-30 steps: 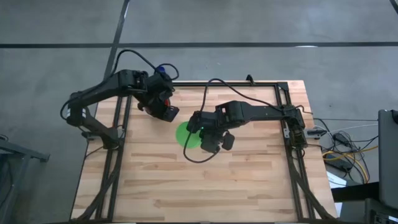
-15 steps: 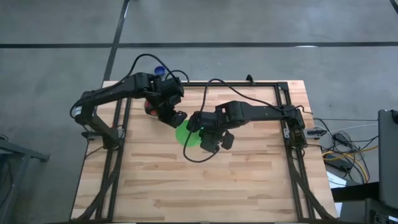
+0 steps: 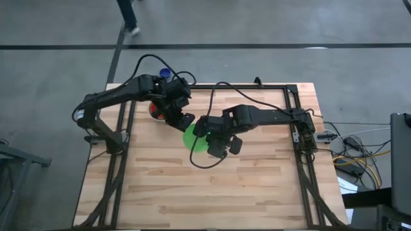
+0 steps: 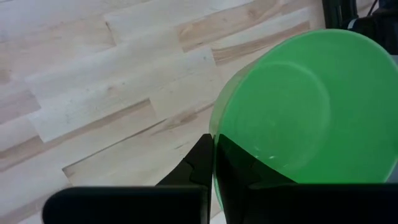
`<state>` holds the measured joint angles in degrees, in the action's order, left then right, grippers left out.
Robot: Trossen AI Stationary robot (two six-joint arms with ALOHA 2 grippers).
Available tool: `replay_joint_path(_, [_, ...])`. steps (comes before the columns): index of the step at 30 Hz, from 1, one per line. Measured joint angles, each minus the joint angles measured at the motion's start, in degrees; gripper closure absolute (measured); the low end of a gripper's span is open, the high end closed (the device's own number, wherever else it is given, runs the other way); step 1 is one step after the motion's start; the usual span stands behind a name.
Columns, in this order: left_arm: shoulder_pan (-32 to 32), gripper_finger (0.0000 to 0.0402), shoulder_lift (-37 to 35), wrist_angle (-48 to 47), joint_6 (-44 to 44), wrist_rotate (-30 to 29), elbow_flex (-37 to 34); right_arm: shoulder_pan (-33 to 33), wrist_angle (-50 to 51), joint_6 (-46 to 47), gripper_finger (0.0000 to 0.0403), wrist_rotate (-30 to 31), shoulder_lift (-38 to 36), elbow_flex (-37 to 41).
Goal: Nest bowls inside each other
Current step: Stack the green bowl on the red bowl
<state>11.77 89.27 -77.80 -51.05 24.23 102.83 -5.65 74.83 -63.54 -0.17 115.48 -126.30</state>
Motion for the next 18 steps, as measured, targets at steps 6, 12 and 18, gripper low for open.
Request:
replay_joint_path(6, [0.0, 0.0383, 0.0, 0.0, 0.0, -0.1, 0.0, 0.0, -0.1, -0.2, 0.0394, 0.0, 0.0, 0.0])
replay_joint_path(12, [0.0, 0.0380, 0.0, -0.3, 0.2, -0.3, -1.0, 0.0, -0.3, -0.2, 0.0394, 0.1, 0.0, 0.0])
replay_joint_path(18, [0.0, 0.0366, 0.2, -1.6, 0.5, -0.3, -1.8, 0.0, -0.8, -0.2, 0.0394, 0.1, 0.0, 0.0])
